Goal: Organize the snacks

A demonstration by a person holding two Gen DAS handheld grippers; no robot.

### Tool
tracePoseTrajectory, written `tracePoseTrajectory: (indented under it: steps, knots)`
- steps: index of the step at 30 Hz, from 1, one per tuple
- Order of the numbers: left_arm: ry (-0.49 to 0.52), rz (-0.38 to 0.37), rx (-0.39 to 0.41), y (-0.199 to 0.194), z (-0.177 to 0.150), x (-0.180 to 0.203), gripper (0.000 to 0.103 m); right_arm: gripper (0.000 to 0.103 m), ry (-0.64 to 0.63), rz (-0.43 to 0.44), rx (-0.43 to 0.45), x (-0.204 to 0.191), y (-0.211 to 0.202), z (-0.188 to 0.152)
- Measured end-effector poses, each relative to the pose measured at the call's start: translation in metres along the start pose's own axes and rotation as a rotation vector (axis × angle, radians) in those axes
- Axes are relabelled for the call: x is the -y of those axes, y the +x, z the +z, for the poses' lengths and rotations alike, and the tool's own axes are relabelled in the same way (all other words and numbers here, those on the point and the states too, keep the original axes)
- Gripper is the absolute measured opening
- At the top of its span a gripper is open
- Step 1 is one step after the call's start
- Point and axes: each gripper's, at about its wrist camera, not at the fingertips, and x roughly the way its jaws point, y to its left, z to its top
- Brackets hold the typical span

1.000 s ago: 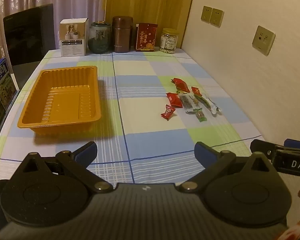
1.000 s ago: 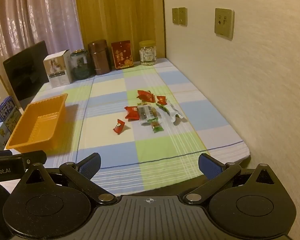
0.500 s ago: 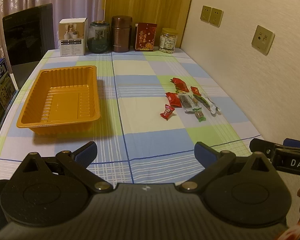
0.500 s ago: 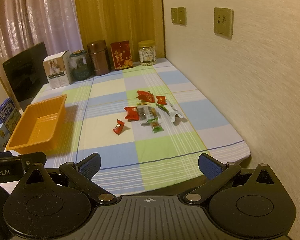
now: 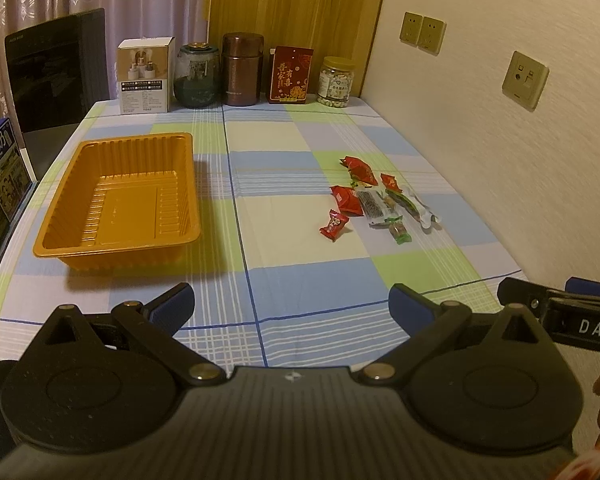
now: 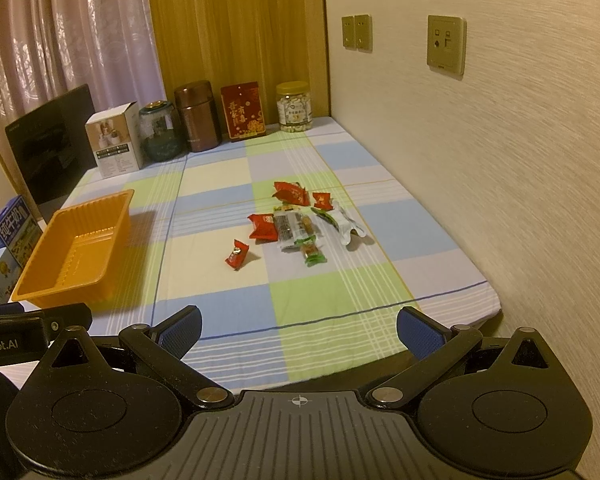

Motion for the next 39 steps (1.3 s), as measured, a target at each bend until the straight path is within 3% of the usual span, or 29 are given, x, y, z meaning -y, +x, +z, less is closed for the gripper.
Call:
tracePoseTrajectory:
  steps: [39]
  knots:
    - [0.001, -0.005, -0.001, -0.0007, 0.0013, 0.0015, 0.102, 0.103, 0.007, 0.001, 0.002, 0.0036, 0.0007, 0.0006]
